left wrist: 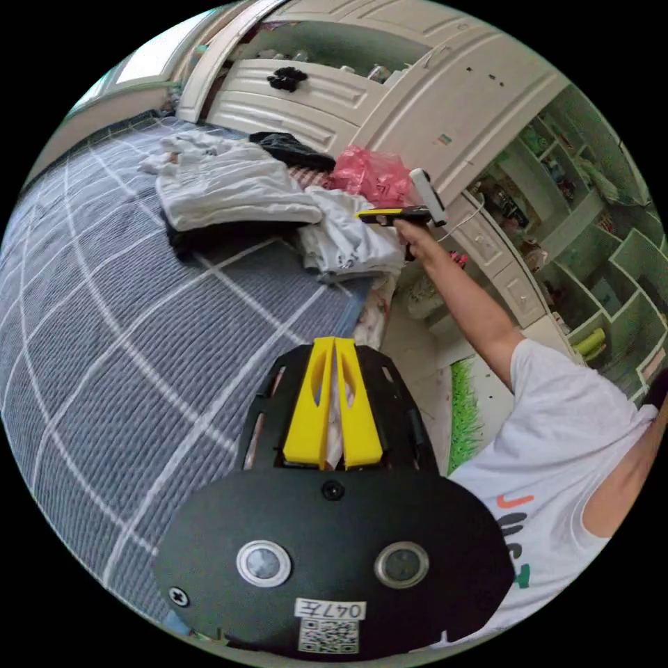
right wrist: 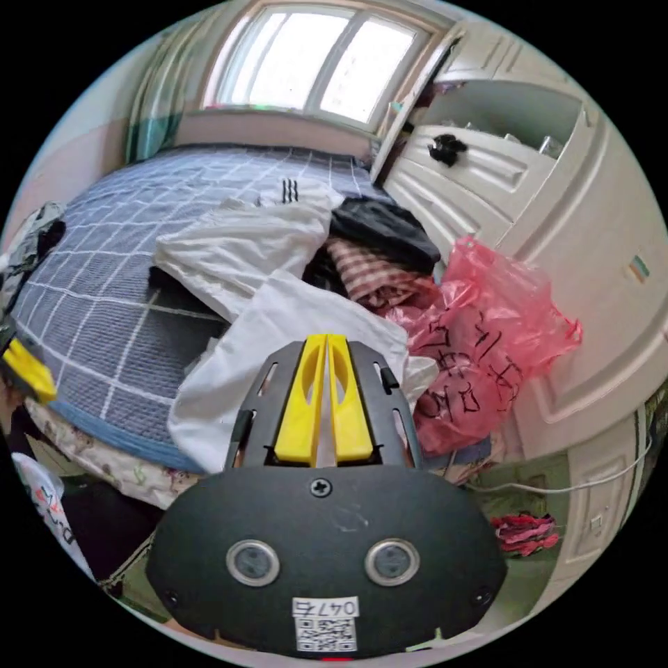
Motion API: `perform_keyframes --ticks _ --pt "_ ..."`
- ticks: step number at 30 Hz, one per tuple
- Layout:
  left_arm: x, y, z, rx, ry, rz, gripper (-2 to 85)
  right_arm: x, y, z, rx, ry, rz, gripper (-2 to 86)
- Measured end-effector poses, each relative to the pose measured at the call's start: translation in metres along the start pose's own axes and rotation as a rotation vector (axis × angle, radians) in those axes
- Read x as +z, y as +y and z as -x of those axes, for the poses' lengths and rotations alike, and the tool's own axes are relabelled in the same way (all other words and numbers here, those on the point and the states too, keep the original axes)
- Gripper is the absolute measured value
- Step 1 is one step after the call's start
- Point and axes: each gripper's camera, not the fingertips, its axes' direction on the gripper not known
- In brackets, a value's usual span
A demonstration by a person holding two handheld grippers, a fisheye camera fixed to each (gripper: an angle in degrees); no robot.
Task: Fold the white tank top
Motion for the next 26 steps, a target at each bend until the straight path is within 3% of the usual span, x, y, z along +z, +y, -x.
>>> perform_keyframes --ticks 3,6,11,15,20,23,26 --pt "-0.06 0.061 0.032 -0.109 -0.171 0.011 -1.0 -0.023 -0.001 0.037 0.079 0.058 -0.131 -0.6" --pt "-0.125 0.117 0.054 -0.221 -0.284 -0.071 -1.0 -0.084 -0.003 0.109 -0.028 -0.025 -0.405 -0.8" --pt "-0.202 0.203 0.07 -0.343 -0.544 -0.152 -1.0 -0.152 -0.02 0.285 -0.373 -0.4 -0.613 -1.2" --pt "-0.25 0.287 0.079 -0.436 -0.742 -0.176 -1.0 -0.163 -0.021 0.426 -0.563 -0.65 -0.652 -1.2" --pt "-0.32 0.375 0.101 -0.509 -0.833 -0.229 -0.9 -0.168 -0.02 0.602 -0.695 -0.969 -0.623 -1.1" --pt "-0.372 0.422 0.123 -0.517 -0.783 -0.294 -0.8 -0.187 -0.032 0.674 -0.794 -1.048 -0.591 -1.1" --pt "-0.418 0.461 0.141 -0.489 -0.777 -0.361 -0.8 -0.214 -0.049 0.74 -0.884 -1.006 -0.621 -0.9"
